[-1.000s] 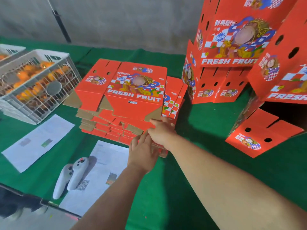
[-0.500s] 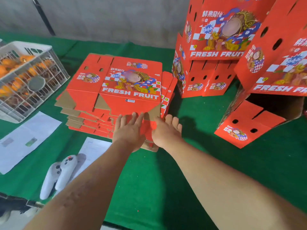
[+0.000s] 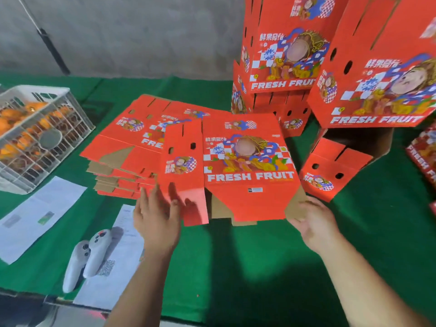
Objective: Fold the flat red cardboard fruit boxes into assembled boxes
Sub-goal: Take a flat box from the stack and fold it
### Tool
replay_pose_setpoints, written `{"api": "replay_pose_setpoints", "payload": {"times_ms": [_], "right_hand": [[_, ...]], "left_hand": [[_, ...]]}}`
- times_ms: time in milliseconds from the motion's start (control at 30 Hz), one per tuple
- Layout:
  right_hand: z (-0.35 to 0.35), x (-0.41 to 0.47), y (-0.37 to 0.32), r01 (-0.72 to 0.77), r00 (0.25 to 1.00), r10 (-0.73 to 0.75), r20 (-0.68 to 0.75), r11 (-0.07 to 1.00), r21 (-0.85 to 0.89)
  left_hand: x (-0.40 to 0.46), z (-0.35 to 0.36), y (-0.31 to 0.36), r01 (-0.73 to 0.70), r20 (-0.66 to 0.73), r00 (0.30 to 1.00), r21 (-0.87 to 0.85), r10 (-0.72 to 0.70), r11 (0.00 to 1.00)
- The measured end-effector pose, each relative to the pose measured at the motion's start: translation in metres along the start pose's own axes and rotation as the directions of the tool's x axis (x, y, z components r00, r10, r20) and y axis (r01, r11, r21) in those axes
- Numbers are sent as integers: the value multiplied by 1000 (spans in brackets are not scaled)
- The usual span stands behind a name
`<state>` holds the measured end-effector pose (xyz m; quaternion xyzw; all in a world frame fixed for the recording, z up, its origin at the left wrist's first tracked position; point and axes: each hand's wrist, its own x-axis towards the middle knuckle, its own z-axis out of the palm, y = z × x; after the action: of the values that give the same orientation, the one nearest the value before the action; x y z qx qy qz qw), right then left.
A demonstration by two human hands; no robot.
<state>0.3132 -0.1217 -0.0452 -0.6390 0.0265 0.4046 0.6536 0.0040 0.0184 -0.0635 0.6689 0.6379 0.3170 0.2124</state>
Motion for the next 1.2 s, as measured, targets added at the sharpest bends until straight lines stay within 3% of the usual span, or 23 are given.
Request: {"api": "replay_pose_setpoints", "payload": {"times_ms": [67,133,233,333,433,500,633,700,767,800,933,1000,1067,1200], "right_hand": [[-31,-16,-4,15,1000,-14,-17,999,41],[-52,-29,-8,48,998,-45,-42,996,72],[-75,-42,-20,164,983,-163,-86,986,-2],[-97,-56,-40,270,961,-274,17,930,-248],[-111,-78,-64,378,925,-336,175,788,-487],[-113,-90,-72,451,889,-394,233,668,-592],[-116,-104,-79,532,840,-522,148,739,-414],[-119,-109,-82,525,851,-502,155,796,-302],[-122,-113,-87,512,857,-467,217,821,-253],[-123,-115,-89,514,856,-469,219,820,-252],[-121,-119,-95,547,837,-521,166,793,-268],[-119,-121,-96,557,830,-538,148,791,-253],[-119,-119,-95,544,838,-535,107,807,-228],[-116,-116,-95,507,858,-513,30,838,-202]], "left_hand": [[-5,-9,-1,239,176,963,-216,-203,947],[-22,-12,12,354,321,916,-358,-242,864],[-57,-7,36,284,381,918,-428,-114,858],[-77,-14,51,220,471,876,-575,100,788],[-85,-23,73,179,539,765,-703,353,688],[-88,-23,92,133,537,730,-719,423,682],[-88,-27,118,215,539,825,-575,168,789],[-74,-28,127,324,573,817,-546,62,773],[-65,-34,126,374,656,744,-571,131,731],[-66,-34,125,367,652,743,-588,152,721],[-90,-46,139,250,476,856,-724,202,643],[-97,-46,133,140,373,903,-727,216,672],[-99,-42,136,73,359,905,-659,227,749],[-102,-29,142,27,336,884,-729,324,684]]}}
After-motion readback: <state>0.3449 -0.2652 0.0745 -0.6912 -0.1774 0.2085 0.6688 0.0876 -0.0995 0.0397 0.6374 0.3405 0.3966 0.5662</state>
